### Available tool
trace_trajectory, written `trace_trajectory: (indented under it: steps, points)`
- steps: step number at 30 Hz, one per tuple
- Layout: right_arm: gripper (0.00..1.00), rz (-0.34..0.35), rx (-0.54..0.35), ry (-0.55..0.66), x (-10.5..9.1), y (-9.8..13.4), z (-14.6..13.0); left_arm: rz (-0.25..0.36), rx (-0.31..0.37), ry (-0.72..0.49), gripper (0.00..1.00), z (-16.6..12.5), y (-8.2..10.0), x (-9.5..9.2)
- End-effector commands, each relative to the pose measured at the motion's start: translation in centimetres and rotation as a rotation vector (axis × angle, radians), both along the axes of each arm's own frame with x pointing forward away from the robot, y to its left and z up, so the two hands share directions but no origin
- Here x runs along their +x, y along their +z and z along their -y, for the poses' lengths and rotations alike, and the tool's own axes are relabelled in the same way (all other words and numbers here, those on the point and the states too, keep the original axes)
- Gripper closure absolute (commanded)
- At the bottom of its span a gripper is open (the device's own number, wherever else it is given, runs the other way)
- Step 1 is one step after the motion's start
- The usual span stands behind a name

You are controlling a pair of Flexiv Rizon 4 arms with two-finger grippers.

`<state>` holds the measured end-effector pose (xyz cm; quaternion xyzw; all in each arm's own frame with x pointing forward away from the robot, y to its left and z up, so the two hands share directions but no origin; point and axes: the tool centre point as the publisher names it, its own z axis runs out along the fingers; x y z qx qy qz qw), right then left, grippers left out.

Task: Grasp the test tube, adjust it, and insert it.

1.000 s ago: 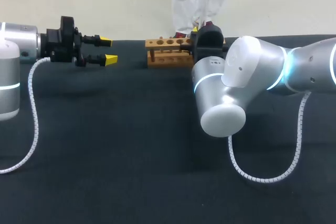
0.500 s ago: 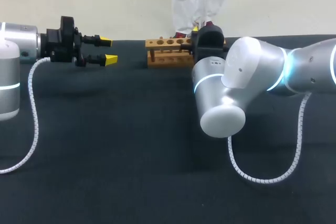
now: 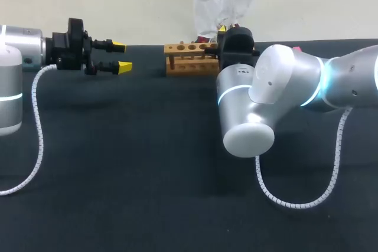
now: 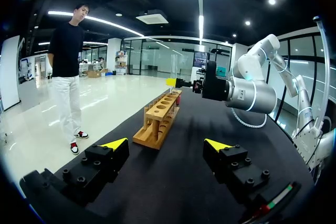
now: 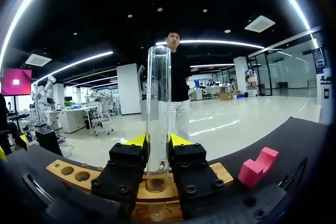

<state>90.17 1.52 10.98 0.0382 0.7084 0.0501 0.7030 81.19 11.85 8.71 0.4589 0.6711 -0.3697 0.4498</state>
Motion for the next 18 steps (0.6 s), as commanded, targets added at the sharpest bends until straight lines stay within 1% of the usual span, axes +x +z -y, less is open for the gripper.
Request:
trace_trajectory:
  steps: [1,2,3,5,6,8,10,11,13,15,16,17,18]
  points:
    - [0.86,0.002,-0.003,-0.001,-0.51,0.51,0.11,0.002,-0.003,-0.003,0.0,-0.02,-0.13,0.17]
    - [0.84,0.005,-0.003,0.001,-0.53,0.61,0.09,0.002,-0.003,-0.003,0.0,-0.02,-0.13,0.17]
    - [0.78,0.006,-0.005,0.003,-0.53,0.68,0.06,0.002,-0.003,-0.003,0.0,-0.02,-0.13,0.17]
    - [0.73,0.009,-0.007,0.007,-0.54,0.78,0.0,0.002,-0.003,-0.003,0.0,-0.02,-0.13,0.17]
    - [0.73,0.009,-0.007,0.007,-0.57,0.73,-0.05,0.002,-0.003,-0.003,0.0,-0.02,-0.13,0.17]
    - [0.71,0.009,-0.008,0.011,-0.64,0.67,-0.13,0.002,-0.003,-0.003,0.0,-0.02,-0.13,0.17]
    - [0.61,0.007,-0.009,0.016,-0.73,0.67,-0.23,0.002,-0.003,-0.003,0.0,-0.02,-0.13,0.17]
    - [0.54,0.006,-0.01,0.018,-0.77,0.68,-0.28,0.002,-0.003,-0.003,0.0,-0.02,-0.13,0.17]
    - [0.52,0.005,-0.011,0.021,-0.87,0.8,-0.38,0.002,-0.003,-0.003,0.0,-0.02,-0.13,0.17]
    - [0.41,0.003,-0.011,0.025,-0.92,0.96,-0.42,0.002,-0.003,-0.003,0.0,-0.02,-0.13,0.17]
    - [0.38,0.003,-0.011,0.026,-0.92,0.96,-0.43,0.002,-0.003,-0.003,0.0,-0.02,-0.13,0.17]
    - [0.27,0.004,-0.01,0.029,-0.92,0.96,-0.48,0.002,-0.003,-0.003,0.0,-0.02,-0.13,0.17]
    - [0.24,0.004,-0.011,0.03,-0.88,1.0,-0.55,0.002,-0.003,-0.003,0.0,-0.02,-0.13,0.17]
